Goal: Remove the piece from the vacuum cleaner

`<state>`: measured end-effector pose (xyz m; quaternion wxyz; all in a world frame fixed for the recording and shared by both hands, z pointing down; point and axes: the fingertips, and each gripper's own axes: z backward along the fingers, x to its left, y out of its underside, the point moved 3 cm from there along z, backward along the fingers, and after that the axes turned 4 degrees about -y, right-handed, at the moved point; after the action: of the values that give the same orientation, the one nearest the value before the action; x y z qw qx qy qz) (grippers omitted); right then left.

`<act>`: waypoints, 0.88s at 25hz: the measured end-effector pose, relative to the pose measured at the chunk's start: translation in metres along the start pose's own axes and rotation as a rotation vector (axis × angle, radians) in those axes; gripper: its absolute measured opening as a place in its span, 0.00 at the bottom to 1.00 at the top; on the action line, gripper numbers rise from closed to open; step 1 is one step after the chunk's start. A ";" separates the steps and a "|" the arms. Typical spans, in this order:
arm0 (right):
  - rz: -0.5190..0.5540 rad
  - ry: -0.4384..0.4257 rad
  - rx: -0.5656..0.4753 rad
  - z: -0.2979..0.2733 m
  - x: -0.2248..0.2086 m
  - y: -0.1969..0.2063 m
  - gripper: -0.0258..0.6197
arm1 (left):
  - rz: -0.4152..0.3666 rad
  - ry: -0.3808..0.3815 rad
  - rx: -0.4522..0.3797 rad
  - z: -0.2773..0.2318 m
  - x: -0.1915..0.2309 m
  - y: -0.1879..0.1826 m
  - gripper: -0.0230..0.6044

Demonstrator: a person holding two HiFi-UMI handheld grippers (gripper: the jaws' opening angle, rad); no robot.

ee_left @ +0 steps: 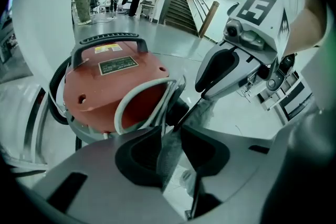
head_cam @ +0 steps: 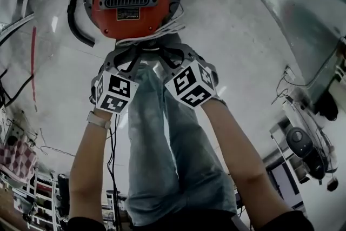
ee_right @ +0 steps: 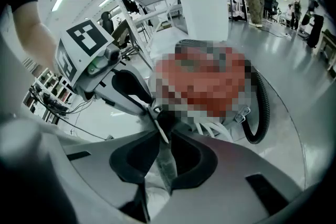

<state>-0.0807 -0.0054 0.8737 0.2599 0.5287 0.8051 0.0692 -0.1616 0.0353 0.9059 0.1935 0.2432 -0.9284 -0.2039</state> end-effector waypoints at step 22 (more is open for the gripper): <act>0.105 -0.006 0.082 -0.028 0.011 0.008 0.14 | -0.084 0.065 -0.018 -0.020 -0.010 0.008 0.16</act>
<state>-0.0915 0.0127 0.8965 0.2365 0.5807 0.7776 0.0479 -0.1476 0.0413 0.9239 0.2169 0.2867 -0.9087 -0.2124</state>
